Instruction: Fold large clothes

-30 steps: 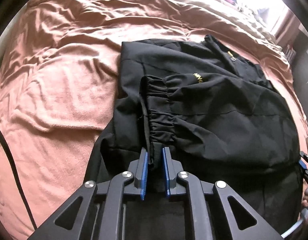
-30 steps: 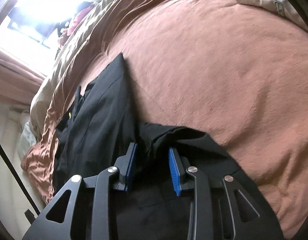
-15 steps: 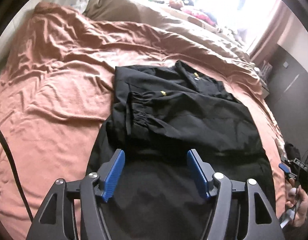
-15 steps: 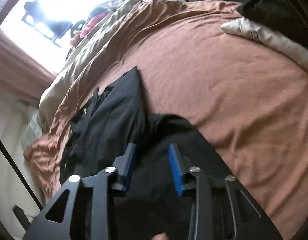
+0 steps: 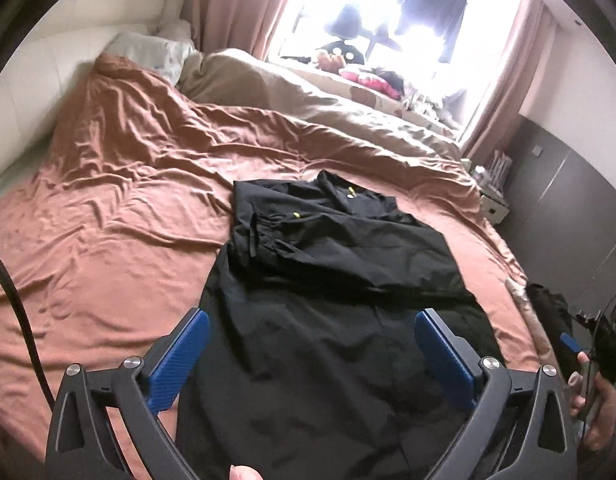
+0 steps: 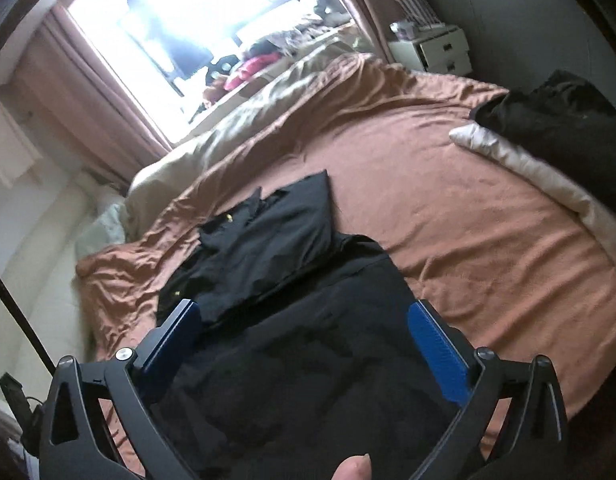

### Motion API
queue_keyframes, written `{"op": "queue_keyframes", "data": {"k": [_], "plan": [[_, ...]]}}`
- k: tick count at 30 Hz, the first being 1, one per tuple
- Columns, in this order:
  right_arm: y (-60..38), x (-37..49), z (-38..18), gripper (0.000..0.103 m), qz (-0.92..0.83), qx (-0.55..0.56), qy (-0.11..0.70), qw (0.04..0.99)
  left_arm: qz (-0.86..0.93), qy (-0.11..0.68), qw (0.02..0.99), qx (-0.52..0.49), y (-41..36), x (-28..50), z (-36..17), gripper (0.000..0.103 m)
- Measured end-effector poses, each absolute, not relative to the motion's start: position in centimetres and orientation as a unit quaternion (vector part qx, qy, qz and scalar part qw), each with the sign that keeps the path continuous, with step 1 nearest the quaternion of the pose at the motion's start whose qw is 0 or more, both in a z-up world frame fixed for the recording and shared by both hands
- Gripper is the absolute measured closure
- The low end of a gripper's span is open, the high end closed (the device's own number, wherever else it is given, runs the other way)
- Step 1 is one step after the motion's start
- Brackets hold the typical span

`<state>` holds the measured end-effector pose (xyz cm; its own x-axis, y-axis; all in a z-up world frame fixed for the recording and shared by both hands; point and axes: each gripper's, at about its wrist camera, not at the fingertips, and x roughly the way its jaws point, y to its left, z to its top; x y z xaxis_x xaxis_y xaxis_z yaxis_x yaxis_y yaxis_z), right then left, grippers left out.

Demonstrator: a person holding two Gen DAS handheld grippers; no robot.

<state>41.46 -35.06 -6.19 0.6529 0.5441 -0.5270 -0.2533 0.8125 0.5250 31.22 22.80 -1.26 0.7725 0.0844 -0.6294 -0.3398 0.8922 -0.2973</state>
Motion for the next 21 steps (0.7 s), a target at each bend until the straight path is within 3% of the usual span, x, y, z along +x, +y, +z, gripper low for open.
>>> {"op": "queue_keyframes", "data": {"k": [21], "plan": [[-45.7, 26.3, -6.0, 0.000, 0.248, 0.094, 0.296, 0.918, 0.104, 0.241, 0.949, -0.174, 14.9, 14.2, 2.1, 0.000]]}}
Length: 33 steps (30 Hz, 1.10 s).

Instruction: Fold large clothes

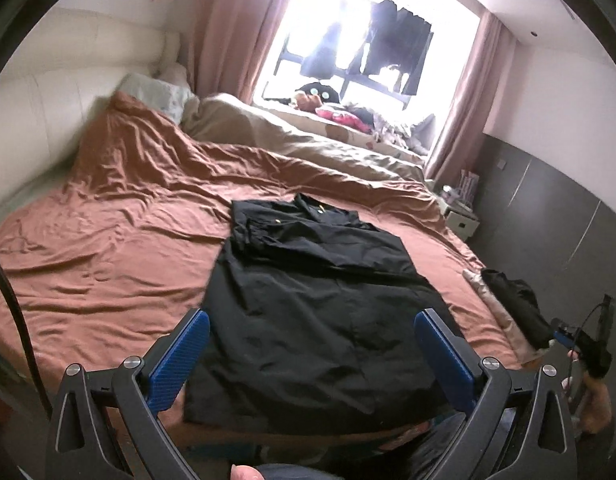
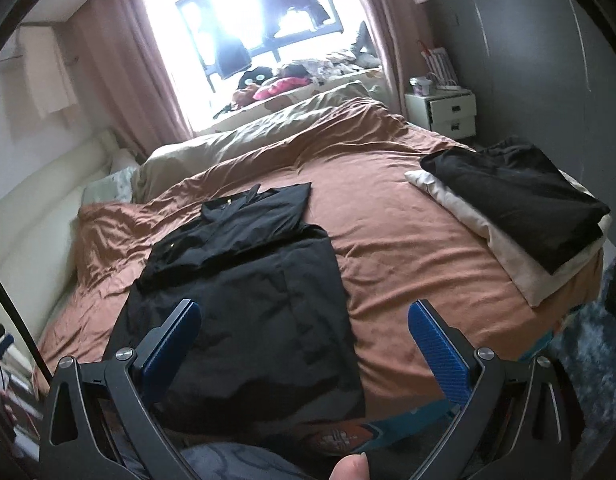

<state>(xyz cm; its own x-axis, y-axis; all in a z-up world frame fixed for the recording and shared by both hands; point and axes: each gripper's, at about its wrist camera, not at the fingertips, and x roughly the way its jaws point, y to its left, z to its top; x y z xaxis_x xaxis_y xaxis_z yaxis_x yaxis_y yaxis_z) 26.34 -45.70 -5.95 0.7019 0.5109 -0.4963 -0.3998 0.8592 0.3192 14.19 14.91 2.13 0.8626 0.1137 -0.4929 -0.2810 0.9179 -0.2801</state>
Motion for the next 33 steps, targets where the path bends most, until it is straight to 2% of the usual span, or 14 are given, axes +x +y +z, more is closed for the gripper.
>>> {"op": "queue_keyframes", "data": {"k": [10, 20, 23, 33], "plan": [[-46.8, 23.3, -8.4, 0.000, 0.257, 0.090, 0.299, 0.914, 0.117, 0.221, 0.953, -0.168, 14.3, 9.6, -1.1, 0.000], [-45.9, 21.7, -11.2, 0.000, 0.259, 0.084, 0.309, 0.911, 0.135, 0.239, 0.944, -0.181, 15.7, 7.1, -5.6, 0.000], [-45.3, 22.0, -12.2, 0.000, 0.240, 0.070, 0.301, 0.920, 0.128, 0.246, 0.942, -0.189, 16.6, 7.0, -6.9, 0.000], [-44.6, 26.7, -16.5, 0.000, 0.214, 0.074, 0.355, 0.907, 0.156, 0.317, 0.918, -0.182, 19.2, 11.1, -12.0, 0.000]]}}
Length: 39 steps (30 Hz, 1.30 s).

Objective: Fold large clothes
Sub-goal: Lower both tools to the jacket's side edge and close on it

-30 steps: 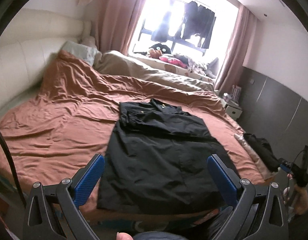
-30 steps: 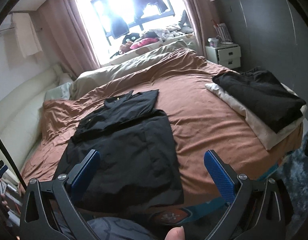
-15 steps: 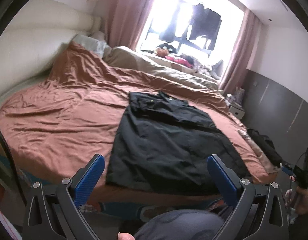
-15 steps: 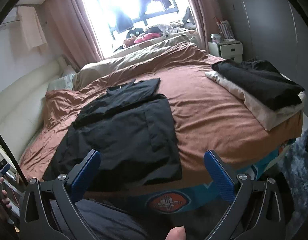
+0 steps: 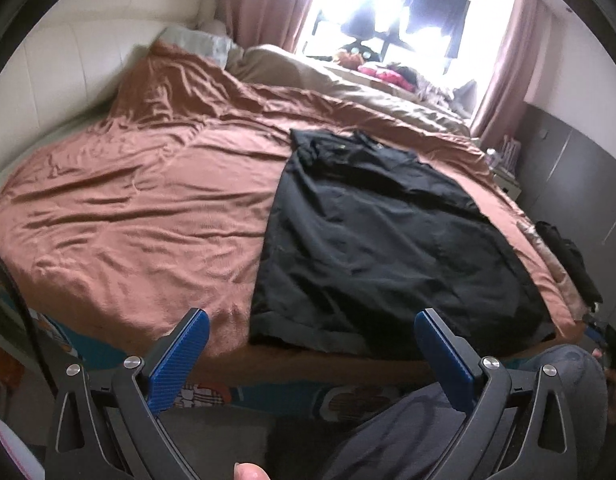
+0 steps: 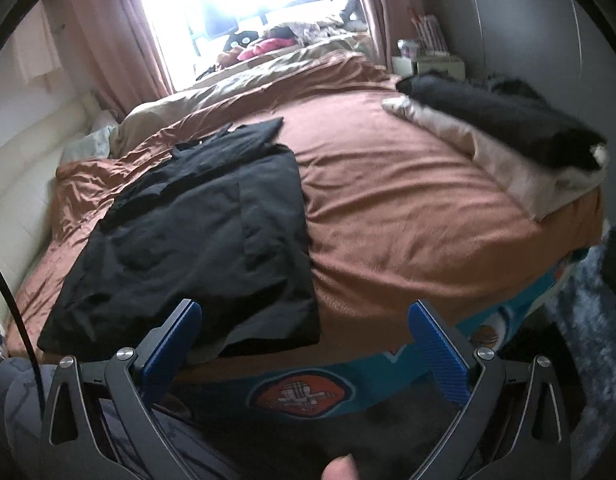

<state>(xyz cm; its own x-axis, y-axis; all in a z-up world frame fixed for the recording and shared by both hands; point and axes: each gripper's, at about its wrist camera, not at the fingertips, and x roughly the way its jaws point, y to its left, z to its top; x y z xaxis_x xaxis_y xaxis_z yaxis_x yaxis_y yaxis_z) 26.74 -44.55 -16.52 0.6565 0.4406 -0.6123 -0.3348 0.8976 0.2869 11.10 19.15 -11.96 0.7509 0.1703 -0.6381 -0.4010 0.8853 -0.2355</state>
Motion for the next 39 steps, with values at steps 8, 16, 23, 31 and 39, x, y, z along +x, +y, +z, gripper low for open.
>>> {"op": "queue_keyframes", "data": {"k": [8, 16, 23, 31, 39], "plan": [[-42.5, 31.3, -19.2, 0.033, 0.252, 0.081, 0.396, 0.879, 0.149, 0.341, 0.907, -0.199, 21.9, 15.5, -15.5, 0.011], [-42.4, 34.3, -22.2, 0.050, 0.302, 0.129, 0.421, 0.845, 0.148, 0.377, 0.886, -0.226, 24.4, 17.5, -19.1, 0.044], [-44.7, 34.4, -24.1, 0.059, 0.355, 0.220, 0.434, 0.799, 0.141, 0.381, 0.877, -0.257, 25.3, 16.7, -20.6, 0.053], [-44.8, 35.0, -25.6, 0.068, 0.372, 0.269, 0.429, 0.778, 0.128, 0.387, 0.862, -0.301, 25.4, 15.0, -21.2, 0.061], [-43.9, 35.2, -26.8, 0.094, 0.342, 0.284, 0.431, 0.785, 0.144, 0.371, 0.860, -0.319, 25.8, 15.6, -21.6, 0.071]]}}
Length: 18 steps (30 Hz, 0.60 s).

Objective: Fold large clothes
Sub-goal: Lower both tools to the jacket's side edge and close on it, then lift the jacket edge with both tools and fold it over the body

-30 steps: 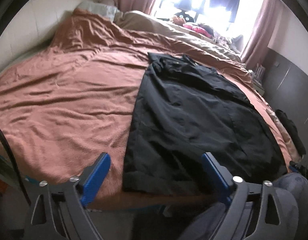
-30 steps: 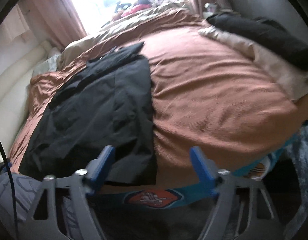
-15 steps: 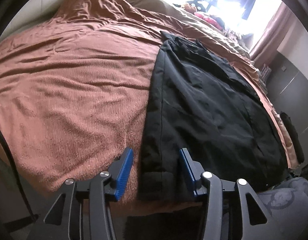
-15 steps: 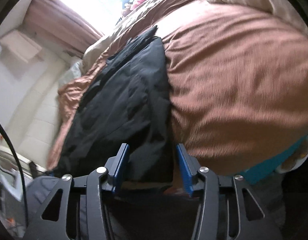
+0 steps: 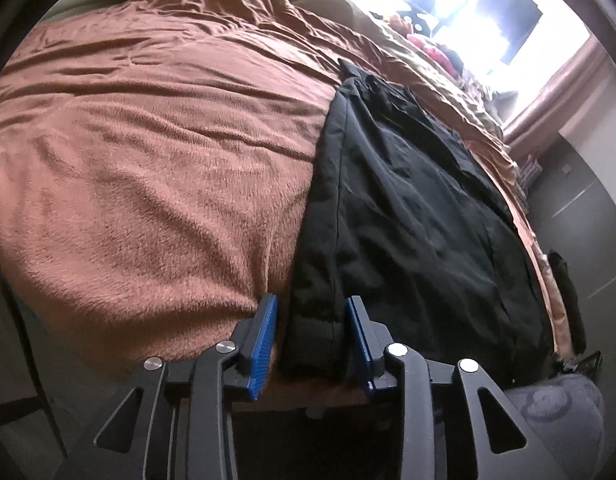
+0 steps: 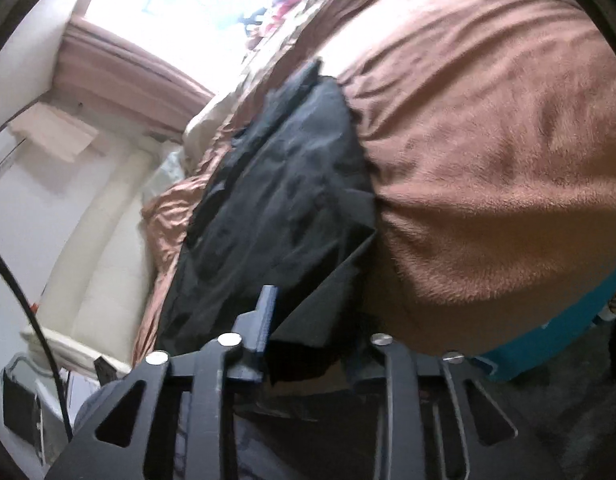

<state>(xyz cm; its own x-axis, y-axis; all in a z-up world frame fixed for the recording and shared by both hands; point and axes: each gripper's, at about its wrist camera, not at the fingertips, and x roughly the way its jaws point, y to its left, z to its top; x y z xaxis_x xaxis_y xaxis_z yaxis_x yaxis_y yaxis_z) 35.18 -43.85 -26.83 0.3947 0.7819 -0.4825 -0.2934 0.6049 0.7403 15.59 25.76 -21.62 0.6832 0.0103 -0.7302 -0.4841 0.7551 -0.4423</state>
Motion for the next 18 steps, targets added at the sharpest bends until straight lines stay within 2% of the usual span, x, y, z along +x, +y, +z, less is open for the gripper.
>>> {"op": "queue_keyframes", "data": {"k": [1, 3, 6, 7, 18], "plan": [[-43.8, 35.2, -26.9, 0.099, 0.337, 0.286, 0.432, 0.786, 0.149, 0.376, 0.861, -0.307, 25.6, 15.8, -21.6, 0.075], [-43.7, 34.8, -26.2, 0.102, 0.339, 0.295, 0.415, 0.791, 0.156, 0.384, 0.858, -0.303, 25.5, 15.7, -21.3, 0.082], [-44.0, 33.5, -24.8, 0.103, 0.338, 0.290, 0.391, 0.806, 0.159, 0.380, 0.867, -0.282, 24.8, 15.5, -20.0, 0.087], [-44.0, 33.3, -24.4, 0.103, 0.338, 0.290, 0.387, 0.808, 0.160, 0.375, 0.871, -0.275, 24.5, 15.4, -19.4, 0.094], [-46.1, 29.6, -16.6, 0.103, 0.383, 0.287, 0.299, 0.826, 0.155, 0.298, 0.912, -0.237, 23.1, 13.5, -10.6, 0.096]]}}
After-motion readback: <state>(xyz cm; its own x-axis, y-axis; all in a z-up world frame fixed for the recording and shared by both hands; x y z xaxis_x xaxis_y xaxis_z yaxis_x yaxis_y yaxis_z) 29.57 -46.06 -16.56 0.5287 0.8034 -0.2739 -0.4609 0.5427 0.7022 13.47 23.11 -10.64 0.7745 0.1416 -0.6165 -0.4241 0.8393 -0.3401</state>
